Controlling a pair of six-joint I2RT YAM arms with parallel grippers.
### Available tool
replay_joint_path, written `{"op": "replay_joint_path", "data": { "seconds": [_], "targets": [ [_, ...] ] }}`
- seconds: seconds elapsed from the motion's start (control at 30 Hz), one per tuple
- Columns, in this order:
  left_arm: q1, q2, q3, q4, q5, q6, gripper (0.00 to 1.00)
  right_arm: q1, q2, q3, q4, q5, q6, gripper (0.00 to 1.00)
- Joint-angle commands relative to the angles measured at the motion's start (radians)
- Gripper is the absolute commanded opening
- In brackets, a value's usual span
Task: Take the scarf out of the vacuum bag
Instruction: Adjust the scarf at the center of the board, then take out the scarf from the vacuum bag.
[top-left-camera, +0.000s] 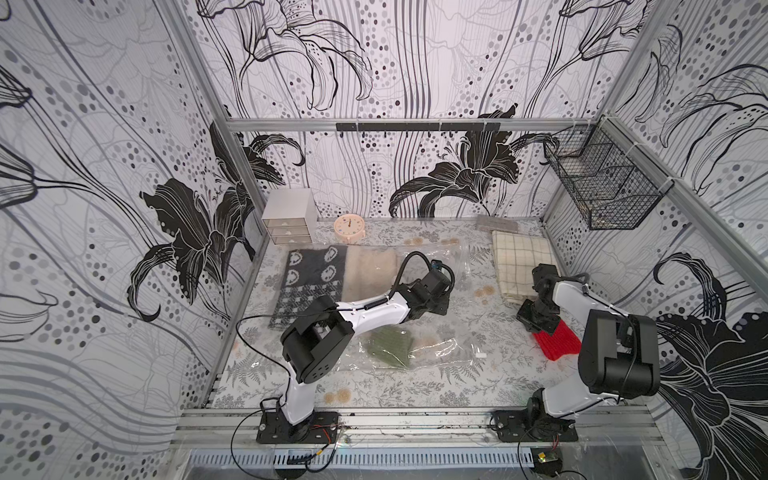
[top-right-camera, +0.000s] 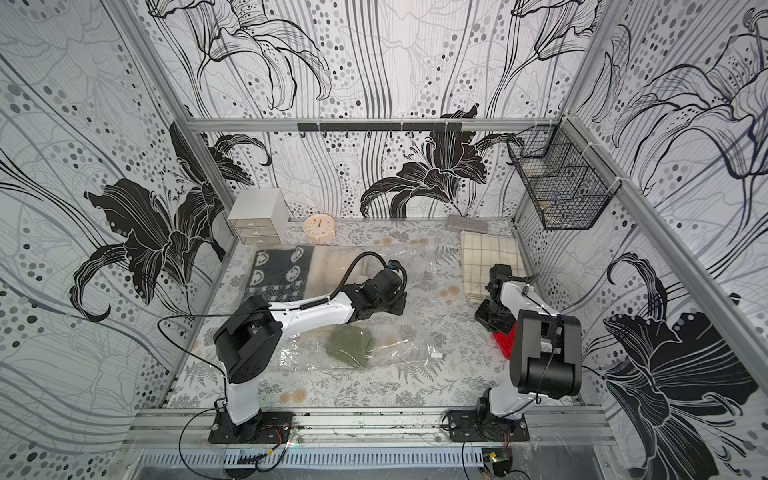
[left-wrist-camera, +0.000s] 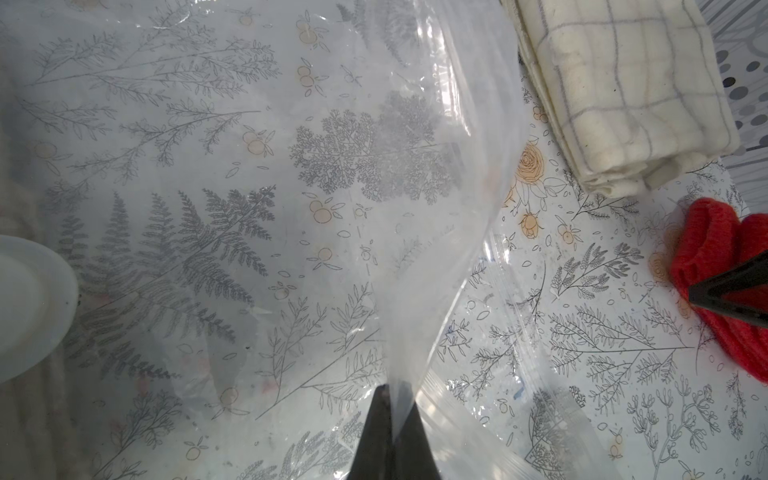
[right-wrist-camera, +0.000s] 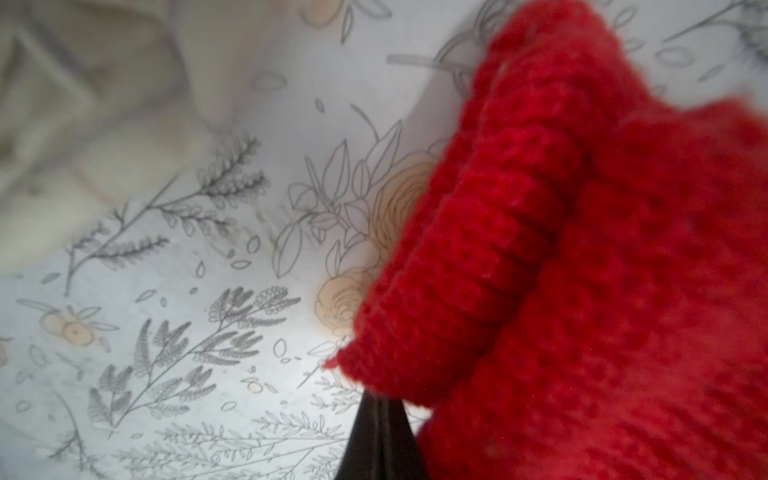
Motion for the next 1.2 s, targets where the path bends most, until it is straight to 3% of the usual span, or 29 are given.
{"op": "replay_joint_path", "data": {
  "seconds": [0.0, 0.17, 0.27, 0.4, 0.5, 0.53, 0.63, 0.9, 1.17],
  "targets": [
    [0.006, 0.013, 0.000, 0.013, -0.019, 0.014, 0.00, -0.011, 0.027, 0.030, 0.012, 0.011, -0.029, 0.00],
    [0.006, 0.018, 0.005, 0.014, -0.019, 0.012, 0.00, -0.011, 0.042, 0.047, 0.045, -0.018, -0.022, 0.00],
    [0.007, 0.020, 0.011, 0.010, -0.016, 0.015, 0.00, 0.000, 0.006, 0.025, 0.113, -0.110, -0.052, 0.00],
    [0.006, 0.020, 0.022, 0.002, -0.016, 0.020, 0.00, 0.117, -0.125, 0.007, 0.162, -0.204, -0.076, 0.01],
    [0.006, 0.023, 0.031, 0.001, -0.011, 0.032, 0.00, 0.185, -0.160, -0.004, 0.215, -0.355, -0.082, 0.13],
    [0.006, 0.025, 0.036, 0.000, -0.010, 0.032, 0.00, 0.201, -0.152, -0.013, 0.245, -0.423, -0.080, 0.19],
    [0.005, 0.020, 0.044, -0.006, -0.008, 0.034, 0.00, 0.245, -0.108, -0.045, 0.326, -0.549, -0.064, 0.26],
    [-0.005, -0.016, 0.060, -0.028, -0.030, 0.048, 0.00, 0.304, 0.000, -0.079, 0.436, -0.705, -0.029, 0.34],
    [-0.027, -0.048, 0.120, -0.075, -0.070, 0.063, 0.00, 0.389, 0.068, -0.106, 0.530, -0.773, 0.024, 0.41]
  ]
}}
